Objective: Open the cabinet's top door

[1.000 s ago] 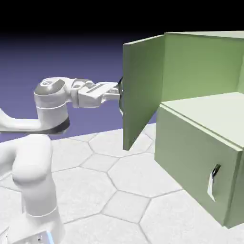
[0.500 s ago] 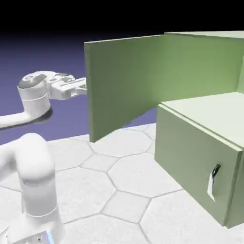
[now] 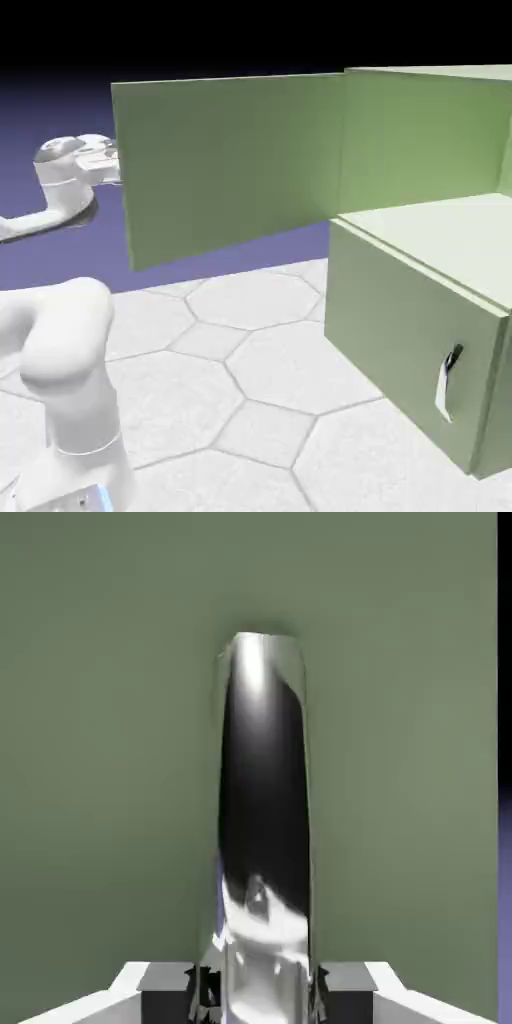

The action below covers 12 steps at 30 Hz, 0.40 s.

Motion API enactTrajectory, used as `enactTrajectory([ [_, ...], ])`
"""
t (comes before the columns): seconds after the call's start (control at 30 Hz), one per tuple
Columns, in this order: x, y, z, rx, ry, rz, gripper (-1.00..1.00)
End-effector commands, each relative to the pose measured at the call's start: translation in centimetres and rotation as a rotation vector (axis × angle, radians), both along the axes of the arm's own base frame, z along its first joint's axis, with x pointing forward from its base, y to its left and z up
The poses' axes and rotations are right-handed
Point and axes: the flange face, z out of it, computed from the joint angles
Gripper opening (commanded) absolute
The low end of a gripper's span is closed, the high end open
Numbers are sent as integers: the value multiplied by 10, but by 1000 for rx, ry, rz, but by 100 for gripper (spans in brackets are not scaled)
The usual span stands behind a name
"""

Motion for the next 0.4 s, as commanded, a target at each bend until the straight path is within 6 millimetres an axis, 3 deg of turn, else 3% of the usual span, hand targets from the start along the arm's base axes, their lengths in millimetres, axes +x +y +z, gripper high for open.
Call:
enactTrajectory([
  [0.0, 1, 9, 0, -1, 1, -19, -100],
  [0.37, 16, 93, 0, -1, 1, -193, -100],
])
